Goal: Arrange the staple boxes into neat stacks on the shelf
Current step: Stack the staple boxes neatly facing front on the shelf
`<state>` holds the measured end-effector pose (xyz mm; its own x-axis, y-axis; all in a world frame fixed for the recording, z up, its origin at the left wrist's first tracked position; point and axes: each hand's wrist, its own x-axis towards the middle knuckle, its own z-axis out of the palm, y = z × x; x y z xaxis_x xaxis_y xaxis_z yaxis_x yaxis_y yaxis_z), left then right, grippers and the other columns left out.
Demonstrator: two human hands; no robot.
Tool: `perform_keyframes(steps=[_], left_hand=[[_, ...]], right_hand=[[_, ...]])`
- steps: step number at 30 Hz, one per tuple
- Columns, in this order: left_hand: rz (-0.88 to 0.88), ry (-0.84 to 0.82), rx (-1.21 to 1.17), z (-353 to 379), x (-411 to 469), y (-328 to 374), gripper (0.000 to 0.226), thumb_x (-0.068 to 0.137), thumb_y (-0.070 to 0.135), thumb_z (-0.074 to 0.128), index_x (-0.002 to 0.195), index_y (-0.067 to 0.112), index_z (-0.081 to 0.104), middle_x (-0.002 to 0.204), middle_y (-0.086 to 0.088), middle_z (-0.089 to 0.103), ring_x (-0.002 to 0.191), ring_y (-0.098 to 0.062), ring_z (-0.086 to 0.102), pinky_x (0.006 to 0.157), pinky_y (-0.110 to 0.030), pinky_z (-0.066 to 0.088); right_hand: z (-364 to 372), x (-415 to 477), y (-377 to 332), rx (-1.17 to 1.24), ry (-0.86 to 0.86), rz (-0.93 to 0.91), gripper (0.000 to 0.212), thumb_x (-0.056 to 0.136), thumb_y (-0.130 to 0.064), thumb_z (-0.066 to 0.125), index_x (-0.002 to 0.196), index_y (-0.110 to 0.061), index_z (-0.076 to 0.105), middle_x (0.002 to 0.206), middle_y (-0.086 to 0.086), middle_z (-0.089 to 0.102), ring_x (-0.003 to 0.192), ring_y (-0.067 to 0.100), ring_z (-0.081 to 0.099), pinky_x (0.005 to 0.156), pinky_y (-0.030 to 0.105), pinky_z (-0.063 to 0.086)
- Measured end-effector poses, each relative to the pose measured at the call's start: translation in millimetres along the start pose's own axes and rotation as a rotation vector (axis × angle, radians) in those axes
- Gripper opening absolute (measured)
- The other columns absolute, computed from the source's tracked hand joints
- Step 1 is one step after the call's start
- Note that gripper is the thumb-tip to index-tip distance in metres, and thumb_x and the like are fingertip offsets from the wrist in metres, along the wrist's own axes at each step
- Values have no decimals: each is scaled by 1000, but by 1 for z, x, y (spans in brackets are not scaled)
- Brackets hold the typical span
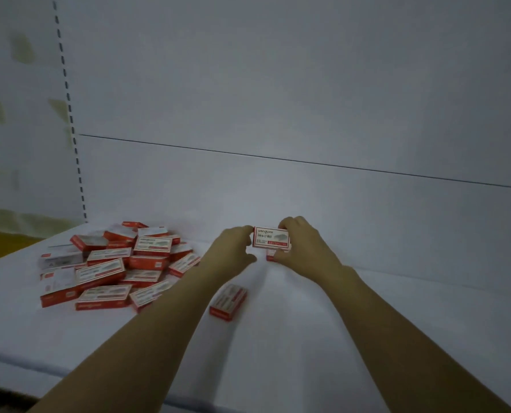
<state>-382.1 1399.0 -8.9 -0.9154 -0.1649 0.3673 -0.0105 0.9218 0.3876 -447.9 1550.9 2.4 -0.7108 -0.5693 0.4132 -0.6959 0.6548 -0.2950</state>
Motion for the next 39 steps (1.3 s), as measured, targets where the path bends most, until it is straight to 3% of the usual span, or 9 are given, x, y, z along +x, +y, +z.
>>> perform_keyframes(steps=[6,11,15,19,23,27,33,37,39], left_hand=[[54,72,-209,32,26,41,36,85,3,57,120,11,59,112,-8,67,97,-23,63,84,-29,51],[105,83,-305,44,39,56,33,89,4,54,121,13,60,112,-8,68,97,-21,64,84,-26,49],[53,91,-478,45,39,58,42,92,10,57,133,13,48,121,0,63,108,-16,61,83,-14,42],[-59,24,-612,45,40,48,53,88,18,65,136,15,46,120,-4,64,97,-14,61,83,-18,45],[-157,-16,-812,48,37,37,36,85,24,68,117,9,62,105,-6,67,92,-22,65,88,-32,51],[-264,-10,-1039,57,35,31,31,83,33,68,101,8,68,94,-13,71,87,-28,69,85,-36,56],[-442,-89,-1120,64,32,34,34,90,36,59,92,3,65,84,-14,71,63,-19,65,64,-25,55],[-479,-137,-1143,67,33,33,33,90,35,60,90,3,66,77,-13,67,64,-22,61,59,-24,54],[-464,-185,-1171,68,32,31,31,91,32,59,92,2,65,86,-18,68,69,-23,63,61,-23,55]], right_hand=[[-11,-12,41,-42,197,29,48,81,-21,64,126,-15,47,120,4,46,109,20,45,94,27,39],[-16,-16,63,14,241,36,51,82,-14,63,130,-12,47,125,5,47,116,20,43,97,25,38],[-15,-13,69,184,219,110,53,82,-14,64,132,-16,46,125,1,53,114,16,47,92,19,36],[-5,-13,71,542,181,238,42,85,-14,65,126,-16,54,117,0,62,99,9,59,80,11,44],[11,-16,73,837,146,368,37,89,-28,62,122,-14,59,114,3,65,103,13,62,92,26,48],[25,-19,67,989,137,474,32,90,-39,58,100,-11,66,91,4,68,85,15,64,86,32,53],[28,-19,70,1045,136,574,43,85,-48,59,86,-7,68,70,6,63,63,14,57,68,29,52],[28,-19,73,1019,131,600,42,85,-50,59,81,-9,68,68,5,62,61,14,56,67,30,51],[27,-18,73,992,163,577,38,85,-49,60,80,-11,67,70,4,62,64,14,57,70,29,51]])
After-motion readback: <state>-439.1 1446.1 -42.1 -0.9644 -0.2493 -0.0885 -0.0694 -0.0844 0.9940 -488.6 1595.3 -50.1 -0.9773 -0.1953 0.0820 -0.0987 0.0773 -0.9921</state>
